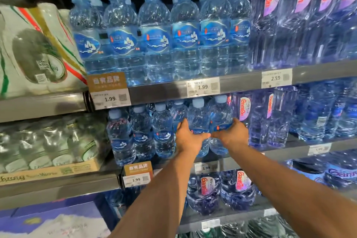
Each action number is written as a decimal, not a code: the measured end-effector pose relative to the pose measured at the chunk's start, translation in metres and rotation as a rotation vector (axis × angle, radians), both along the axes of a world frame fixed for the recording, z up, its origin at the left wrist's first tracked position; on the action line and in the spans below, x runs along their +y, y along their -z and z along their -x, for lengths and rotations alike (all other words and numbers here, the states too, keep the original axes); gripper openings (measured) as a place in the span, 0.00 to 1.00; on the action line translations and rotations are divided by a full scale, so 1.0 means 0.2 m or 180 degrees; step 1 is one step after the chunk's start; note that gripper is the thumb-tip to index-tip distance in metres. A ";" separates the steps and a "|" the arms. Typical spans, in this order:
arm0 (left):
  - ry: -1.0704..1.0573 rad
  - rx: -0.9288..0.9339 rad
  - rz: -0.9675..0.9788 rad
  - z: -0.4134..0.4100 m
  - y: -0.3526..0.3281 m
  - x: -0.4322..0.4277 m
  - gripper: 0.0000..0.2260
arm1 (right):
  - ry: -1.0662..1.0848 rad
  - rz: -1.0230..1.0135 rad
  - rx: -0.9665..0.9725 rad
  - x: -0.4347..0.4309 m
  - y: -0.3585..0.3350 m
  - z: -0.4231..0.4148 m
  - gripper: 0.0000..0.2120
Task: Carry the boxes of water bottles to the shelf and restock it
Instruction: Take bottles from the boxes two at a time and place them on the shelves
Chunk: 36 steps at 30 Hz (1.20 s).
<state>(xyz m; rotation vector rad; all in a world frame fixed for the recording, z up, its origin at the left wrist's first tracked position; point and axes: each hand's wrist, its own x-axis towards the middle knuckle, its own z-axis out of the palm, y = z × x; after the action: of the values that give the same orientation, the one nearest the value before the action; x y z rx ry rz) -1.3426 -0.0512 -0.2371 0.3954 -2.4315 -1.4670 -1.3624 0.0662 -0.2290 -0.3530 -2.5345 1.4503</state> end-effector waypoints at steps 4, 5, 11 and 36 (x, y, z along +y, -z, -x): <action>-0.0087 -0.0088 -0.0155 0.02 0.07 0.01 0.45 | -0.0016 0.0031 -0.0063 -0.01 0.03 0.04 0.32; -0.0099 -0.0095 -0.0188 0.03 0.09 0.01 0.45 | -0.0013 0.0006 -0.0061 -0.02 0.04 0.05 0.34; -0.0153 -0.0087 -0.0204 0.05 0.09 0.00 0.43 | -0.0029 -0.0023 -0.0030 -0.04 0.10 0.05 0.39; -0.0192 -0.0038 -0.0033 0.04 0.21 -0.03 0.30 | 0.0584 0.0539 -0.0022 -0.03 0.20 -0.02 0.22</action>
<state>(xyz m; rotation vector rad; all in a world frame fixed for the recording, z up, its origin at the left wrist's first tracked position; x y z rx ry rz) -1.3510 -0.0579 -0.2786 0.4768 -2.4005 -1.4569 -1.3582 0.0605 -0.2690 -0.6013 -2.3193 1.5959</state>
